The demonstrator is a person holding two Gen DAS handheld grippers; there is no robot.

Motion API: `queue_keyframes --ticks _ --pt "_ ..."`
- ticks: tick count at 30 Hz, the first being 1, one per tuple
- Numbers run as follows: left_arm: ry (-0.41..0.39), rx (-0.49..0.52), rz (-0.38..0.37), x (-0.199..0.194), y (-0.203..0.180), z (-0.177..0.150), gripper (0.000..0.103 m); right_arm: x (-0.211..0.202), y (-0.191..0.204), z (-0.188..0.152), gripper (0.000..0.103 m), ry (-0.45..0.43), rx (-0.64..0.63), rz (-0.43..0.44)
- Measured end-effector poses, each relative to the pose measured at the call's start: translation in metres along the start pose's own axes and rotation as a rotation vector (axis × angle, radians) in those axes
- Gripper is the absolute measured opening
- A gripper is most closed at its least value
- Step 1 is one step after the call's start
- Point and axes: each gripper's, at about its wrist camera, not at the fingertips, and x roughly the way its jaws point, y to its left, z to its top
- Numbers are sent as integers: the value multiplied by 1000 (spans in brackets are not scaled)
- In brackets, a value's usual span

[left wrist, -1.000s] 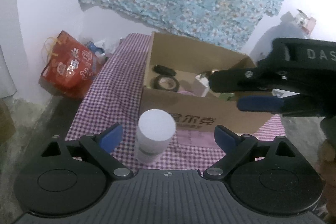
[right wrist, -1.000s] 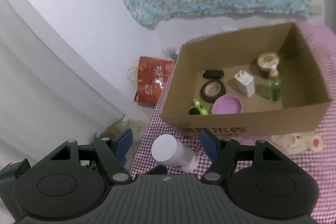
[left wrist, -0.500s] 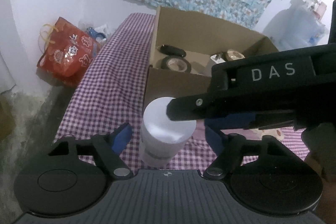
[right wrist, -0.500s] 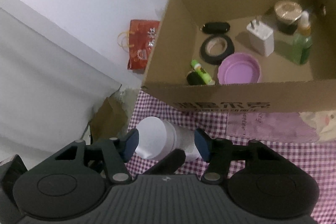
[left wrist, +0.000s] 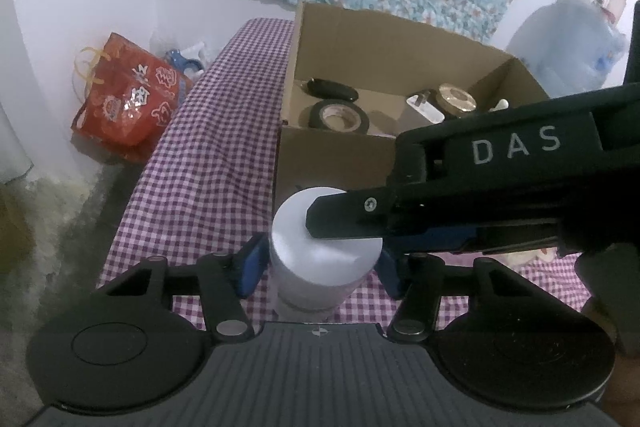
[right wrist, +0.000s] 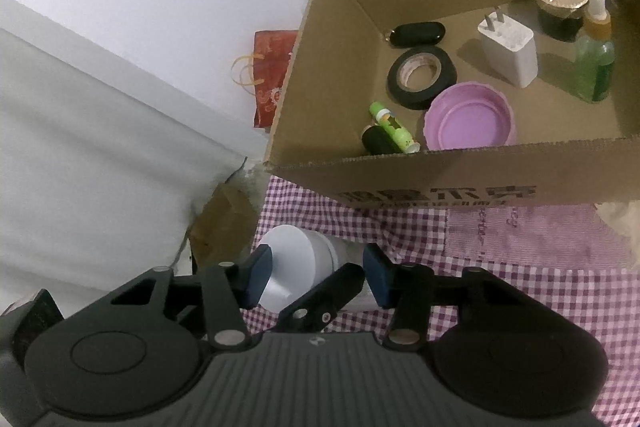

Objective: Organize rigid objects
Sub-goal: 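Move the right tool to the white supplement tub and grip its lid, then carry the white supplement tub into the box and open the right tool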

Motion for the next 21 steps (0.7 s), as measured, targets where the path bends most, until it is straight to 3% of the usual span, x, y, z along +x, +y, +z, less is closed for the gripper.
queue_keyframes --ticks 13,21 --pt "-25 5 -1 -24 -10 -3 53 -17 8 -11 52 -24 -2 9" --pt "-84 23 1 -55 -19 0 53 -44 23 -22 52 -58 -19 42"
